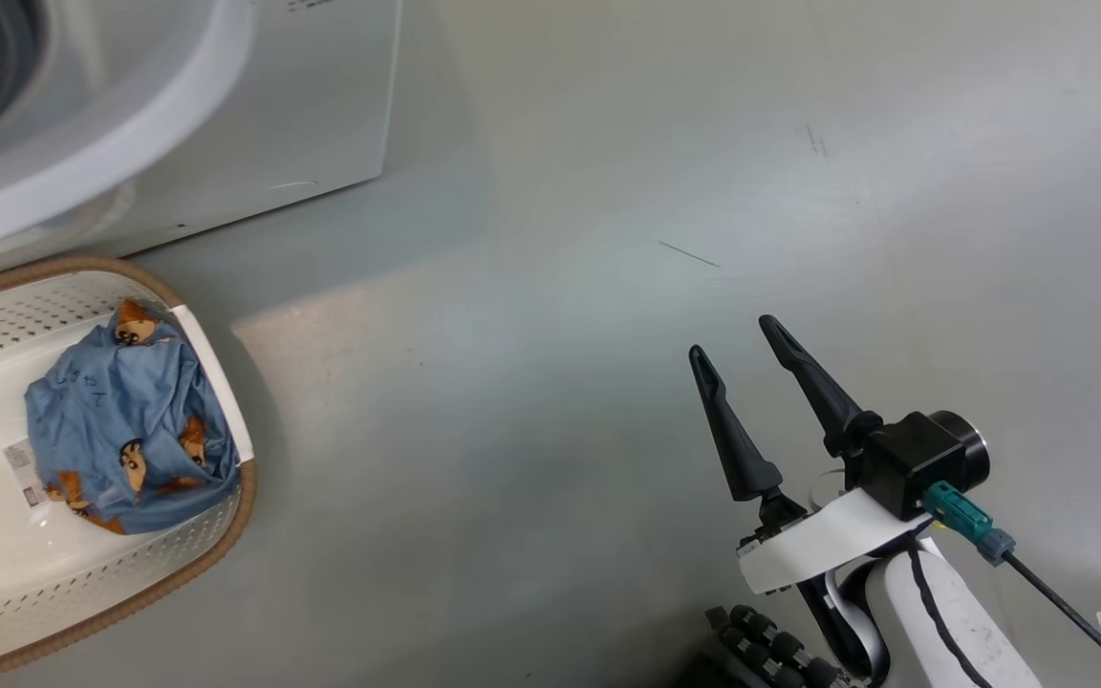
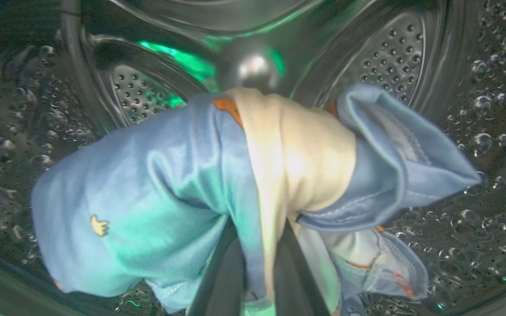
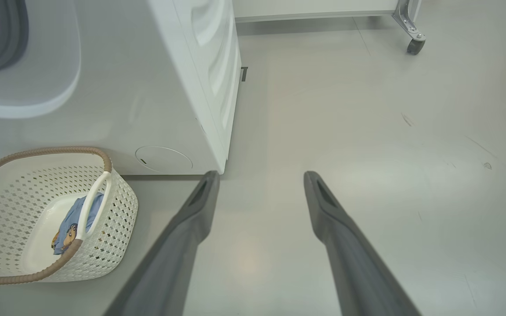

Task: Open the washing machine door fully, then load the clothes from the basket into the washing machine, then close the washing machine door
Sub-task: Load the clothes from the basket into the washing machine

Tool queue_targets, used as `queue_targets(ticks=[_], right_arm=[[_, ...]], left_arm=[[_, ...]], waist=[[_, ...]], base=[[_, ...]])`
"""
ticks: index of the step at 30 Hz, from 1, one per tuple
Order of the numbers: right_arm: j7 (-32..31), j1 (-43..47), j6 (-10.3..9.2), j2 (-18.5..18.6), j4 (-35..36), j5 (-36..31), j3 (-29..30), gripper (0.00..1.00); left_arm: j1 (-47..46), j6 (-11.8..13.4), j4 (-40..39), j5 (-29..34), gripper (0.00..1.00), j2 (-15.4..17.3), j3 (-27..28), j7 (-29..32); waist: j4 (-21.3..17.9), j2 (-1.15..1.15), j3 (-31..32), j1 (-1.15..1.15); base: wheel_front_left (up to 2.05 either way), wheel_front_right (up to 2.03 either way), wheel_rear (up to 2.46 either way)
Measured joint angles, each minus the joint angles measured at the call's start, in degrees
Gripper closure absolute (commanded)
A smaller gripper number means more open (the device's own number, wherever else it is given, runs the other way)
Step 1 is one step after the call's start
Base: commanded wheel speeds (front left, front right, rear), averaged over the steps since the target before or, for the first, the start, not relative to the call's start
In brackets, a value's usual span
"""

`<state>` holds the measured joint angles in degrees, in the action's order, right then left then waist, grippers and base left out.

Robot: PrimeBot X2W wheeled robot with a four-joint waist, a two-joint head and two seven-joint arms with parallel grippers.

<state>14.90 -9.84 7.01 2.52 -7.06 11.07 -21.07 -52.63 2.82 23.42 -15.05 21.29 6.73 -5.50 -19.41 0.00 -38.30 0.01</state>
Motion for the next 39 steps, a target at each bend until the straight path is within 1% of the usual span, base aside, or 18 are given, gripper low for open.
queue_targets(ticks=[4, 6, 11, 12, 14, 15, 16, 17, 18, 20, 21, 26, 29, 34, 39], right_arm=[[0.0, 0.98, 0.0, -0.04, -0.01, 0.0, -0.2, 0.0], [0.0, 1.58, 0.0, -0.12, -0.09, 0.0, -0.35, 0.0], [0.0, 2.31, 0.0, -0.26, -0.08, 0.0, -0.31, 0.0], [0.0, 2.38, 0.0, -0.26, -0.08, 0.0, -0.15, 0.0], [0.0, 2.63, 0.0, -0.27, -0.07, 0.0, 0.19, 0.0], [0.0, 3.11, 0.0, -0.29, -0.07, 0.0, 0.21, 0.0], [0.0, 3.34, 0.0, -0.3, -0.07, 0.0, 0.2, 0.0], [0.0, 3.37, 0.0, -0.31, -0.05, 0.0, 0.19, 0.0], [0.0, 3.37, 0.0, -0.33, -0.04, 0.0, 0.24, 0.0], [0.0, 3.37, 0.0, -0.33, -0.07, 0.0, 0.32, 0.0], [0.0, 3.37, 0.0, -0.32, -0.08, 0.0, 0.3, 0.0], [0.0, 3.36, 0.0, -0.37, -0.07, 0.0, 0.68, 0.0], [0.0, 3.35, 0.0, -0.36, -0.07, 0.0, 0.85, 0.0], [0.0, 3.09, 0.0, -0.33, -0.07, 0.19, 1.33, 0.0], [0.0, 1.33, 0.0, -0.33, -0.16, 0.44, 1.47, 0.0]], left_arm=[[-1.92, 0.0, 2.74, 1.26, 1.0, 2.1, -0.2, 0.48], [-3.45, 0.52, 4.81, 2.37, 1.0, 3.88, 0.29, 0.75], [-6.62, 0.78, 7.25, 2.6, 1.0, 6.47, 1.79, -0.22], [-7.45, 0.78, 7.59, 2.9, 0.96, 6.7, 1.74, -0.7], [-8.55, 0.78, 8.66, 3.48, 0.93, 6.77, 0.92, -0.86], [-8.66, 0.78, 10.26, 3.94, 0.78, 6.75, 0.21, -0.82], [-8.67, 0.78, 11.4, 4.02, 0.67, 6.75, -0.16, -0.12], [-8.67, 0.76, 12.43, 4.15, 0.58, 6.81, -0.86, 0.75], [-8.67, 0.76, 13.41, 4.68, 0.51, 6.79, -1.51, 1.0], [-8.63, 0.75, 15.52, 5.24, 0.02, 6.51, -2.42, 1.78], [-8.62, 0.75, 16.19, 5.49, 0.0, 6.51, -2.75, 1.92], [-8.78, 0.75, 18.56, 5.5, 0.0, 6.05, -2.99, 3.05], [-8.78, 0.76, 20.87, 5.37, 0.0, 4.35, -3.04, 4.2], [-8.95, 0.76, 22.71, 4.14, 0.0, 1.6, -2.79, 4.15], [-8.84, 0.93, 24.4, 2.85, 0.0, -0.91, -2.4, 1.65]], waist=[[-1.93, 0.0, -0.6, 0.0], [-3.14, 0.0, -1.12, 0.0], [-4.87, 0.0, -1.83, 0.0], [-5.14, 0.0, -1.95, 0.0], [-5.52, 0.0, -2.15, 0.0], [-5.72, 0.0, -2.26, 0.0], [-5.75, 0.0, -2.24, 0.0], [-5.75, 0.0, -2.21, 0.0], [-5.72, 0.0, -2.15, 0.0], [-5.58, 0.0, -1.87, 0.0], [-5.49, 0.0, -1.7, 0.0], [-5.04, 0.0, -0.97, 0.0], [-4.48, 0.0, -0.43, 0.0], [-3.25, 0.0, 0.78, 0.0], [-1.93, 0.0, 2.65, 0.0]], base=[[0.0, 0.0, 0.0], [0.0, 0.0, 0.0], [0.0, 0.0, 0.0], [0.0, 0.0, 0.0], [0.0, 0.0, 0.0], [0.0, 0.0, 0.0], [0.0, 0.0, 0.0], [0.0, 0.0, 0.0], [0.0, 0.0, 0.0], [0.0, 0.0, 0.0], [0.0, 0.0, 0.0], [0.0, 0.0, 0.0], [0.0, 0.0, 0.0], [0.0, 0.0, 0.0], [0.0, 0.0, 0.0]])
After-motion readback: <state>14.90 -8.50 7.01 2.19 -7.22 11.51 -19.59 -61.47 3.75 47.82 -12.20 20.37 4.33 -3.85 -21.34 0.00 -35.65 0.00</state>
